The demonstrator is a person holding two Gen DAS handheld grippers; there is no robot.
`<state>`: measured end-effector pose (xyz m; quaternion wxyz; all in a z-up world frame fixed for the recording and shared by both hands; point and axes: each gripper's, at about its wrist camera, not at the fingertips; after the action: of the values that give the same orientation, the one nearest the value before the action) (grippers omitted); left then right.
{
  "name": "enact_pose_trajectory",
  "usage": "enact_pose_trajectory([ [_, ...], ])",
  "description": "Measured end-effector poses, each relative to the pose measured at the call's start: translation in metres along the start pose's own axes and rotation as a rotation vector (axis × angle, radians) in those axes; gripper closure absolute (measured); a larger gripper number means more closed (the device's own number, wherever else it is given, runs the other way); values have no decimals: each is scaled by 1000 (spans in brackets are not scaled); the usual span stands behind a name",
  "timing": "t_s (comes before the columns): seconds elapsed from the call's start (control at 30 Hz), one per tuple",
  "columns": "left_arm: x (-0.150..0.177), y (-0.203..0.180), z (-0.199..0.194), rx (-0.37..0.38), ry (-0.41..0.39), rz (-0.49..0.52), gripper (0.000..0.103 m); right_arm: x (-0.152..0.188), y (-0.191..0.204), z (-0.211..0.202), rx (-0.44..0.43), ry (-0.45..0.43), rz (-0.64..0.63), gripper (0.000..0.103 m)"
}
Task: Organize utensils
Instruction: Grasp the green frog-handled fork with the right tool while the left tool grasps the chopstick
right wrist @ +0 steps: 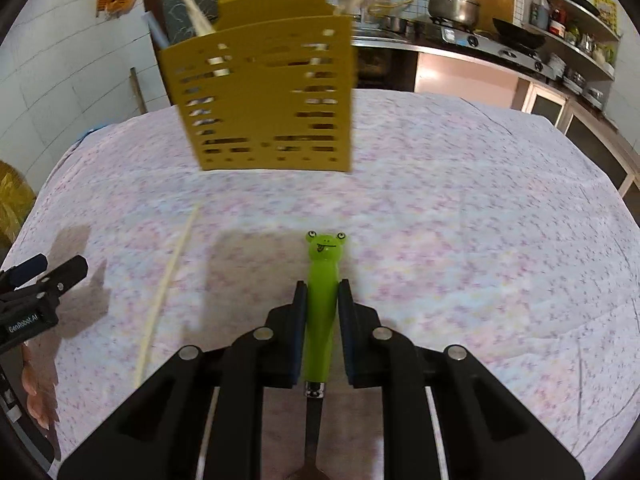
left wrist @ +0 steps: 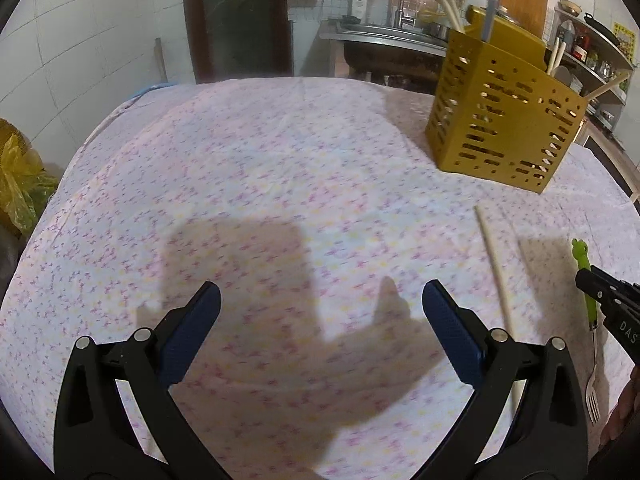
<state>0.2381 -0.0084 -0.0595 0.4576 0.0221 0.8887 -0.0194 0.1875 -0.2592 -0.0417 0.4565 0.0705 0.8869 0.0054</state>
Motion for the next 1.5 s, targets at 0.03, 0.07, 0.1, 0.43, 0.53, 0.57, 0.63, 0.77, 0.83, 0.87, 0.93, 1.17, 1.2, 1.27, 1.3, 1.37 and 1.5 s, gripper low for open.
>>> enact_pose_trajectory([
  [0.03, -1, -5, 0, 1, 0, 2, 5, 0, -6, 1, 2, 1, 6, 87],
  [0.07, -1, -10, 0, 4, -2, 7, 5, 0, -10, 2, 5, -2, 6, 87],
  [0.1, -3, -18, 0, 6, -5, 19, 5, -2, -14, 3, 6, -6, 7, 87],
  [0.43, -16, -60, 5, 24, -11, 54, 5, -5, -28, 11, -37, -30, 47, 87],
  [0.53, -19, -70, 9, 41, -3, 29, 5, -2, -28, 10, -45, -27, 57, 87],
  [0.57, -19, -74, 10, 51, -1, 23, 5, 0, -28, 11, -47, -23, 60, 87],
  [0.63, -19, -81, 11, 67, 3, 14, 5, 3, -31, 11, -50, -17, 69, 87],
  [0.77, -17, -96, 17, 82, 16, 20, 5, 4, -34, 11, -50, -20, 83, 87],
  [0.83, -16, -102, 20, 86, 25, 35, 5, 4, -34, 11, -47, -20, 80, 87],
  [0.87, -15, -104, 22, 83, 27, 44, 5, 4, -34, 11, -47, -20, 80, 87],
  [0.93, -13, -109, 26, 72, 32, 68, 6, 4, -33, 11, -44, -22, 79, 87],
  [1.17, -4, -109, 44, 101, 100, 62, 26, 4, -33, 13, -38, -21, 77, 87],
  [1.2, -4, -108, 44, 98, 91, 68, 28, 3, -32, 14, -35, -21, 75, 87],
  [1.27, -5, -109, 44, 103, 84, 79, 34, 2, -32, 16, -32, -19, 74, 87],
  [1.3, -6, -110, 44, 107, 82, 82, 40, 2, -32, 16, -31, -18, 74, 87],
  [1.37, -7, -112, 46, 118, 85, 90, 49, -1, -31, 19, -26, -15, 68, 87],
  [1.5, -10, -119, 46, 138, 89, 101, 70, -4, -32, 23, -28, -4, 71, 87],
])
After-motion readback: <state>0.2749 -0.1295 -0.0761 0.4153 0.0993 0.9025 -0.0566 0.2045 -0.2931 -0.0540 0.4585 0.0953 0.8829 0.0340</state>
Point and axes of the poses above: each gripper's, at about its wrist camera, not at the fingertips, and z roughly the way its jaws point, y to its left, x to its underside, and after that the axes turned 15 degrees about -y, right-handed
